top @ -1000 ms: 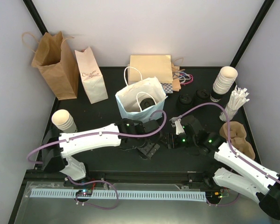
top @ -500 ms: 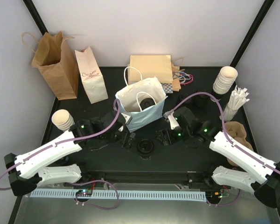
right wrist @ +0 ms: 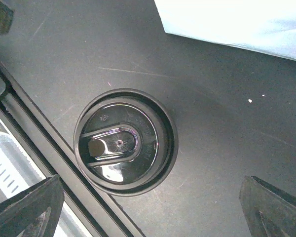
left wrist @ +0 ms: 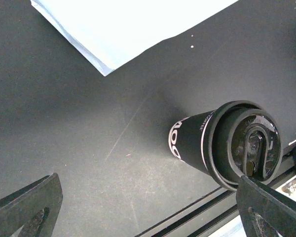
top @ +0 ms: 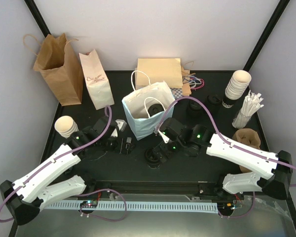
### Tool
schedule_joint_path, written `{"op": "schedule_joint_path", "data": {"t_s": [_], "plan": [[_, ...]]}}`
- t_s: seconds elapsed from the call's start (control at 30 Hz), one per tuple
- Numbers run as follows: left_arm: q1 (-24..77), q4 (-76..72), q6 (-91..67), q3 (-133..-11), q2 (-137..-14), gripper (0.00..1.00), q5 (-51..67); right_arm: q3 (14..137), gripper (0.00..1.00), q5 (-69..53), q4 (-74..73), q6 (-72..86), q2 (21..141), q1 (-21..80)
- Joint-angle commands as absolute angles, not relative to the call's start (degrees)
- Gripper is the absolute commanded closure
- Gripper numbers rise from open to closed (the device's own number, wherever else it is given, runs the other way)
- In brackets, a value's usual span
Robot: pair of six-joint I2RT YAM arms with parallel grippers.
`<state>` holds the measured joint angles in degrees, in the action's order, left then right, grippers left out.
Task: Pack the takeout coffee
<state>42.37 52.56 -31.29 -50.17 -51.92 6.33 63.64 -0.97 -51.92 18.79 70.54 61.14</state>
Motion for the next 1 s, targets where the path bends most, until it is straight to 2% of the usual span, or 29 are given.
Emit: {"op": "schedule_joint_path", "data": {"t_s": [0.0,0.97], "plan": [[39.7,49.6,-29.8,-48.9,-50.1,0.01,11.2,66.8,0.0,2.1,-55.2,16.2,72.6,62.3],[34.8,48.2,-27.9,-46.1,-48.9,0.01,12.2,75.0,0.0,4.9,-61.1,16.5,85.1,69.3]]}}
